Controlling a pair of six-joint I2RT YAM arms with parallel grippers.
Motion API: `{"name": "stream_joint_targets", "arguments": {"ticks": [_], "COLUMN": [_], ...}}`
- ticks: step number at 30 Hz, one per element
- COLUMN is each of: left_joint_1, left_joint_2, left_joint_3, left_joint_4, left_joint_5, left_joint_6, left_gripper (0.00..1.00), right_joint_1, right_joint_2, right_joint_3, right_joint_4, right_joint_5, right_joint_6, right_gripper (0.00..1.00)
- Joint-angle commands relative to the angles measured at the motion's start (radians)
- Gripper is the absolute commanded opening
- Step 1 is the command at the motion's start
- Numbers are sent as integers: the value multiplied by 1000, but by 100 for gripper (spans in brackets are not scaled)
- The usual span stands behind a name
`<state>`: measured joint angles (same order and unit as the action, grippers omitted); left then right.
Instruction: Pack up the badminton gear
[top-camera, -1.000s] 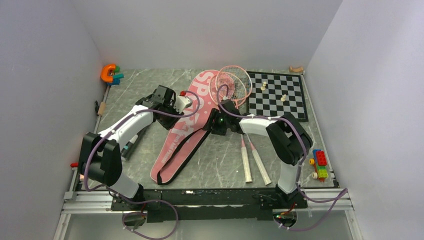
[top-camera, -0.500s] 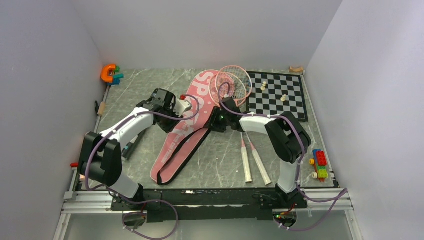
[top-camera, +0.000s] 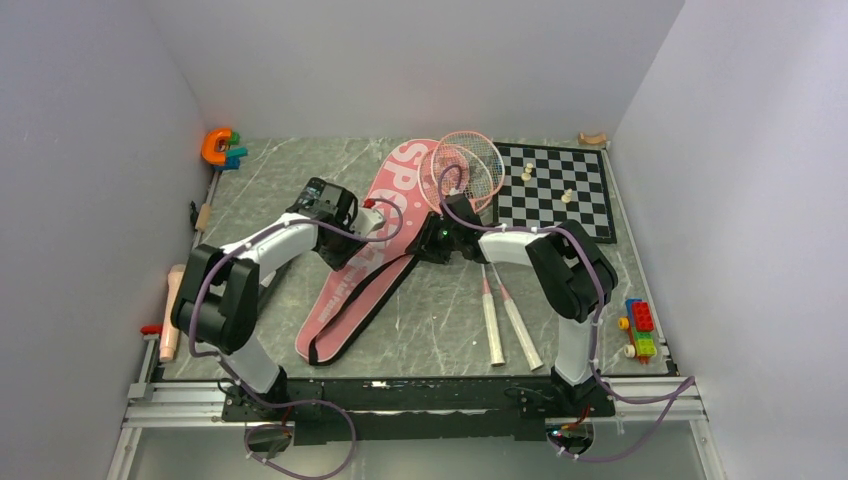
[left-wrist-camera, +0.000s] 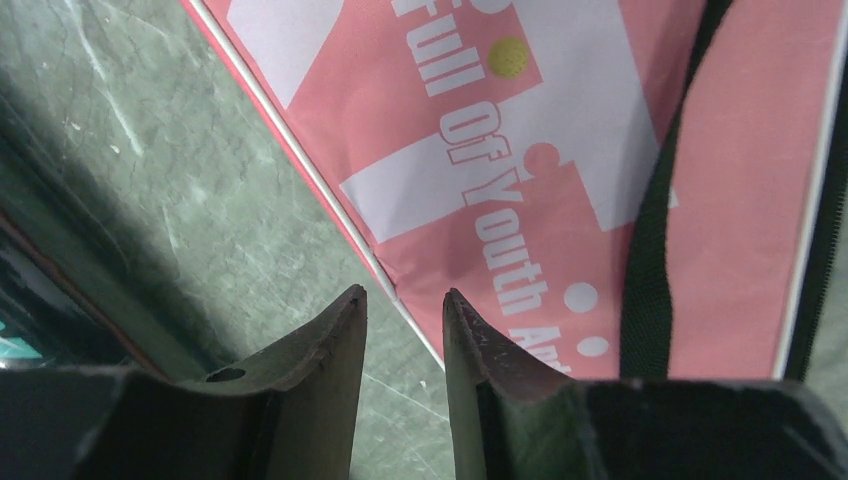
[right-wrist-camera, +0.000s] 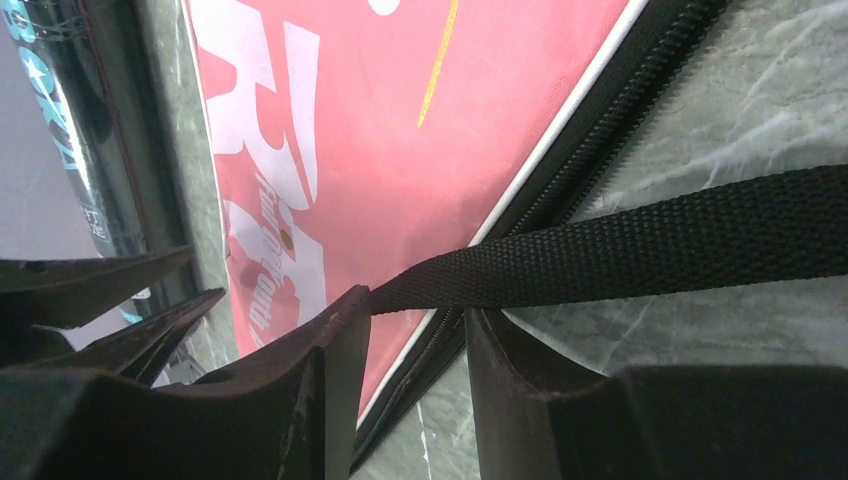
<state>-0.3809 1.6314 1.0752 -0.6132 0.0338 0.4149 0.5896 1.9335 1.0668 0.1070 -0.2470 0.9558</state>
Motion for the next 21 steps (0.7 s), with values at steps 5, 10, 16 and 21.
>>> {"name": "stream_joint_targets", "arguments": {"ticks": [5, 10, 16, 21], "left_joint_1": [-3, -3, -2, -2], "left_joint_2": [106, 143, 137, 120], "left_joint_3": [20, 12, 2, 0], "left_joint_4": [49, 44, 24, 5], "left_joint_5": [-77, -10, 88, 155], "left_joint_6": [38, 53, 77, 94], "left_gripper": [37, 31, 28, 27], "right_joint_1": [-3, -2, -3, -3], "right_joint_2": [10, 22, 32, 68], "right_joint_3": [-55, -73, -82, -106], "right_joint_4": [108, 194, 268, 390], "right_joint_5": [7, -24, -53, -94], "right_joint_6": [71, 105, 127, 183], "right_gripper": [43, 43, 43, 43]}}
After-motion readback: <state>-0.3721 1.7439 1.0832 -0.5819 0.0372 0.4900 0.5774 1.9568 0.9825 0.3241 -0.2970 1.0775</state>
